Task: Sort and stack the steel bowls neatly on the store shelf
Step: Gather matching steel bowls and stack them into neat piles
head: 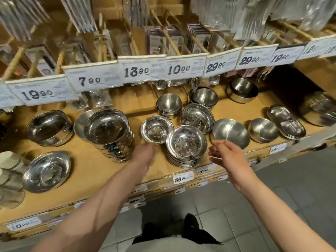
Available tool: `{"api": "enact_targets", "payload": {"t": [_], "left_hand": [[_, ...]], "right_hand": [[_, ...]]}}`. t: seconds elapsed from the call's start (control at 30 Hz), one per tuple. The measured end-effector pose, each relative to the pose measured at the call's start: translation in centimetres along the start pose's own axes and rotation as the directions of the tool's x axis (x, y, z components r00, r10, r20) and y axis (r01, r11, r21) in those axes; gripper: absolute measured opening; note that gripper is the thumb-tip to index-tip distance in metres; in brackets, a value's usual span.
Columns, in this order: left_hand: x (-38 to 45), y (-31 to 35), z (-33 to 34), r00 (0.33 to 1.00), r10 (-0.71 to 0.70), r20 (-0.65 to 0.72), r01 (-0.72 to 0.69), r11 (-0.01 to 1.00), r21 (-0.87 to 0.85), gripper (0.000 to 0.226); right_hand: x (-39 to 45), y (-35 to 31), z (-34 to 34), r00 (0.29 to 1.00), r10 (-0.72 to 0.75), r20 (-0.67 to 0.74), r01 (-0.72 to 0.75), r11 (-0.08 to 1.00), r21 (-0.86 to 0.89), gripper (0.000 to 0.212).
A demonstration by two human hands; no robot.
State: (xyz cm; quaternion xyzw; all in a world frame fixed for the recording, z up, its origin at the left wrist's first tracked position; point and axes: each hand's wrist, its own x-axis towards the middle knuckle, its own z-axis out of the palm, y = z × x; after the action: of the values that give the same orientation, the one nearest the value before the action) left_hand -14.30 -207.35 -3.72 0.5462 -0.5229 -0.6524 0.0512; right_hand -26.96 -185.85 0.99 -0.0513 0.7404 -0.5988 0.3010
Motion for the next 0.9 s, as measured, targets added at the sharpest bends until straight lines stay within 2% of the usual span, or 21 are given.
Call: {"api": "enact_targets", "payload": {"t": [0.13,0.33,0.37,0.5,0.7,0.9], "left_hand": [[2.3,0.3,1.4,0.992,0.034,-0.123,-0.033,0.999,0.013,0.016],[6.2,-0.7,3.6,0.943,-0.032,-0.332,0.057,0.996,0.066,0.056],[6.5,-0.6,3.9,0.936,-0.049,-0.350,0.068,0.997,0.042,0.057],[6.4,0.8,4.8,0.915,-0.142,-0.378,0.105,0.988,-0.117,0.015],[5.0,2.7,4.7,0.903,-0.087,-0.421,-0.015,0.972,-0.232,0.012],[2.9,5.5,5.0,0.929,-0.019,-0.369,-0.106,0.943,-0.315,0.010]], "right_hand": [[3.3,-0.8,-2.4,1.000,0.001,-0.001,-0.001,0.999,-0.043,0.018],[7.9,-1.3,-5.9,0.996,0.019,0.083,-0.003,0.983,-0.184,0.019],[8.7,-1.2,-6.5,0.995,0.026,0.099,-0.006,0.981,-0.196,0.019],[11.0,-1.7,-8.5,0.985,0.077,0.152,-0.050,0.984,-0.171,0.021],[12.5,-3.3,-9.0,0.971,0.043,0.235,-0.002,0.985,-0.172,0.021],[13.2,-3.9,-8.6,0.952,0.058,0.299,-0.018,0.991,-0.132,0.019]]}}
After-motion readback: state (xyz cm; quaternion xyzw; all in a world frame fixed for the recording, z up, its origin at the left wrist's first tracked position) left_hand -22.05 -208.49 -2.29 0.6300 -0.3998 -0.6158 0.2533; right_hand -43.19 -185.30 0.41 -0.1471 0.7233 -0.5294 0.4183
